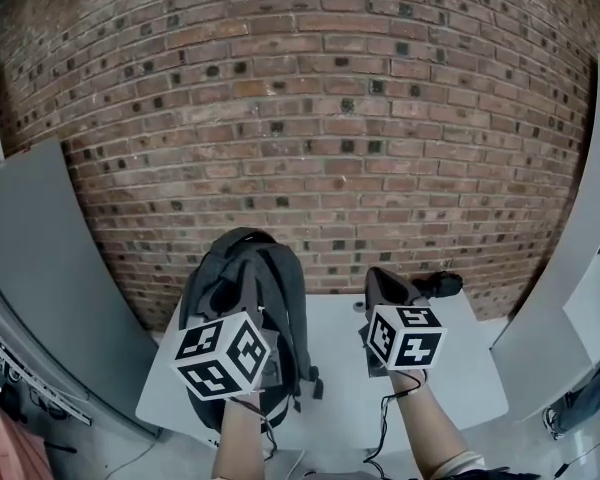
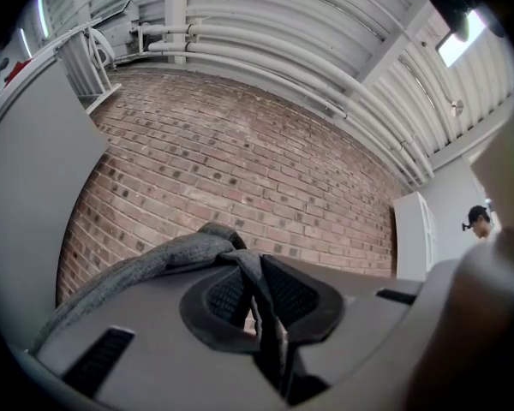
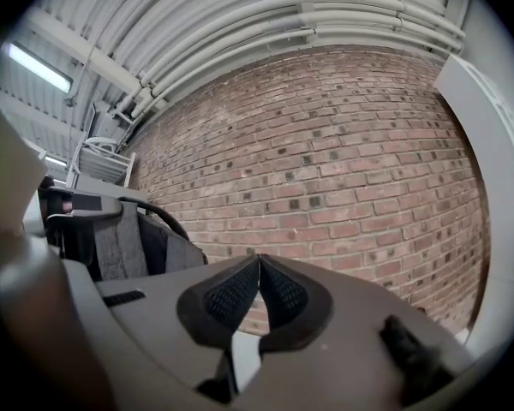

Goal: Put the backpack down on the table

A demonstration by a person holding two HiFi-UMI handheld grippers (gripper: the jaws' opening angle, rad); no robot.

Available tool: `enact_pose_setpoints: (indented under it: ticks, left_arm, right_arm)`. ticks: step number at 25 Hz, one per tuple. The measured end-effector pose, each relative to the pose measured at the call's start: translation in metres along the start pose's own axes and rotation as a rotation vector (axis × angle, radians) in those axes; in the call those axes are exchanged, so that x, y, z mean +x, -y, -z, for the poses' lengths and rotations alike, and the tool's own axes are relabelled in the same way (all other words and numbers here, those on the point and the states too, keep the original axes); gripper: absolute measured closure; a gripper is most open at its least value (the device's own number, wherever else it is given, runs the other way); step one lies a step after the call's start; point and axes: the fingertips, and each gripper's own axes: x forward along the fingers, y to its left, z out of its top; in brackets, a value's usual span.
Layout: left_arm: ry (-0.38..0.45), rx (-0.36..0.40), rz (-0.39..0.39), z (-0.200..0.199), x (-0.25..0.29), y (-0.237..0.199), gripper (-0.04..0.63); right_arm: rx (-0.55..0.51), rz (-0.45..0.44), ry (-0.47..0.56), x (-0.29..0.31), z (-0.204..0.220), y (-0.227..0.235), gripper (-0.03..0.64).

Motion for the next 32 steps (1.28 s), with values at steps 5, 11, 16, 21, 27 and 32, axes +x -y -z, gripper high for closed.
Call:
enact_pose_setpoints:
  ticks: [5, 11, 16, 21, 27, 32]
  left_arm:
    - [0.000, 0.009, 0.007, -0.005, 0.033, -0.021, 0.557]
    - [0.008, 0.018, 0.014, -0.007, 0.065, -0.040, 0.557]
    - [-0.026, -0.015, -0.005, 0.010, 0.084, -0.056, 0.557]
    - [-0.036, 0.007, -0.043, 0.016, 0.098, -0.067, 0.557]
    - [-0.044, 0.008, -0.069, 0.022, 0.109, -0.073, 0.557]
    - [-0.037, 0.011, -0.090, 0.029, 0.115, -0.080, 0.557]
  right_arm:
    - [0.009, 0.001, 0.017, 0.041, -0.008, -0.005, 0.586]
    - [0.022, 0.007, -0.012, 0.077, 0.006, -0.004, 0.586]
    - [0.031, 0.023, -0.055, 0.098, 0.020, 0.005, 0.586]
    - [0.023, 0.013, -0.083, 0.115, 0.027, 0.008, 0.586]
    - [0.032, 0.000, -0.105, 0.128, 0.035, 0.013, 0.586]
    - [0.039, -0.006, -0.114, 0.134, 0.041, 0.018, 0.586]
